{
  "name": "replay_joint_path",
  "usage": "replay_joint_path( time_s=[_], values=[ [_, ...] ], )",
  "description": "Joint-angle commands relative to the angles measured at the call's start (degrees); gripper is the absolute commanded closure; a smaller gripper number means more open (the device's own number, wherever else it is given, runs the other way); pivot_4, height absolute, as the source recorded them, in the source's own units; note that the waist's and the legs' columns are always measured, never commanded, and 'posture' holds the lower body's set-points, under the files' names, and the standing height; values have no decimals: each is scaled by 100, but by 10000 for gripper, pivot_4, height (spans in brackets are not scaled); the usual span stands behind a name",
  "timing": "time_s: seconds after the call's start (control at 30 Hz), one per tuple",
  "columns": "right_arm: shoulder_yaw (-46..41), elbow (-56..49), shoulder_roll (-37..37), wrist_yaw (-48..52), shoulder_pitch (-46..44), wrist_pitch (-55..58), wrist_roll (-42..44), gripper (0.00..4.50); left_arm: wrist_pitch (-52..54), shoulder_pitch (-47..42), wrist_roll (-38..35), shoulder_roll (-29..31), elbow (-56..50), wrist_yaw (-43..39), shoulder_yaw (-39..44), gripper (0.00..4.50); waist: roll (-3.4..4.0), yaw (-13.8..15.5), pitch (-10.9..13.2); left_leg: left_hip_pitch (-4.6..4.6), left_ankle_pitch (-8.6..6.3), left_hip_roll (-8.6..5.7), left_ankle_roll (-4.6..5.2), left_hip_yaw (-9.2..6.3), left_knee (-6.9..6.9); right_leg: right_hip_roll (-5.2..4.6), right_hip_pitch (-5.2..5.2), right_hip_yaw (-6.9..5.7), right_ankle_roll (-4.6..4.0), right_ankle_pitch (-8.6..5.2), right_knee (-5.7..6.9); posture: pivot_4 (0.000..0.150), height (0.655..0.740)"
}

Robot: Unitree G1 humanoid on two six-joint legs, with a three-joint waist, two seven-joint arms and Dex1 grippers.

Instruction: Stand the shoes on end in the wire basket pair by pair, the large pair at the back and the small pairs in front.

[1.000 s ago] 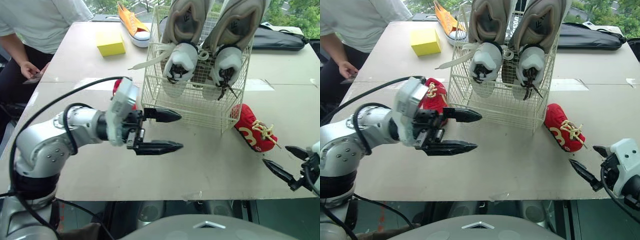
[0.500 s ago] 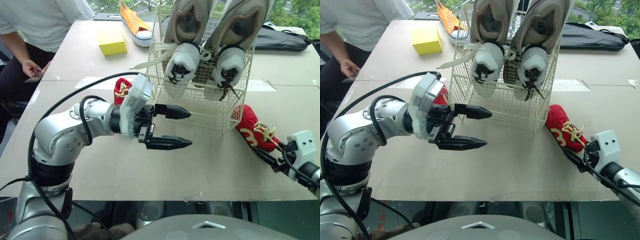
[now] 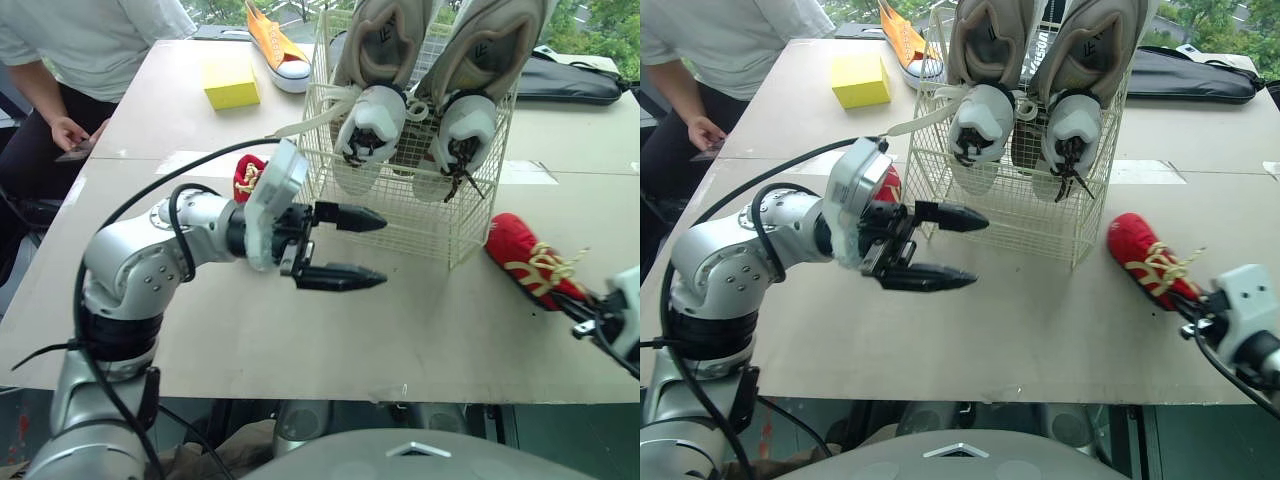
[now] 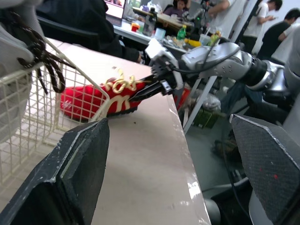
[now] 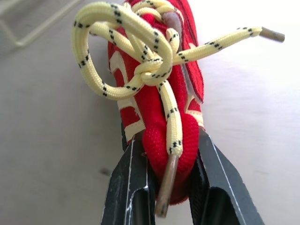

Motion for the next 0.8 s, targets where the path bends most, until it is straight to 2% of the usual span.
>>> replay_joint_path(
  time_s=[0.03, 0.13, 0.2, 0.33, 0.43, 0.57, 0.8],
  values=[
    [-1404, -27, -356, 920, 53, -1324, -228, 43923, 487, -726, -495, -277, 458, 594, 328, 0, -2, -34, 1, 1, 0, -4, 0, -1, 0, 1, 0, 2, 1, 1, 0, 1500, 7400],
    [-2141, -29, -767, 1791, -48, -1816, 57, 44186, 1025, -1255, -871, -299, 944, 588, 426, 0, -4, -130, 1, 17, 0, 2, 1, -3, -8, 13, 7, 10, 2, 2, 4, 1500, 7400],
    [-2589, -42, -1396, 2425, -332, -1868, 394, 44221, 1327, -1837, -935, -275, 1573, 498, 474, 0, -3, -182, 2, 19, 0, 5, 0, -8, -11, 17, 7, 9, 2, 1, 7, 1500, 7400],
    [-2920, -107, -2465, 3472, -883, -1469, 1117, 44241, 1715, -2930, -645, -129, 2690, -14, 291, 0, 4, -210, 28, 22, 0, 5, 1, -6, -7, 26, 5, 8, 1, 3, 20, 1500, 7400],
    [-2492, -177, -2944, 3584, -1462, -1263, 1726, 44246, 1910, -3504, -296, -86, 3065, -559, -150, 0, -3, -179, 32, 16, 0, 10, 0, -9, -9, 32, 6, -11, -1, 1, 17, 1500, 7400],
    [-1526, -48, -3348, 3583, -2385, -1389, 2150, 44425, 2102, -3786, -78, -383, 3047, -1020, -609, 0, -5, -144, 35, 0, 1, 0, -1, -10, -8, 13, 3, -20, 2, 0, 7, 1500, 7400],
    [360, 334, -3641, 3644, -4214, -1918, 2174, 44511, 2755, -3973, -8, -640, 2930, -1397, -996, 0, -6, -178, 48, -32, 1, -17, -2, -20, 3, -6, -23, -14, 6, 0, 6, 1500, 7400]
  ],
)
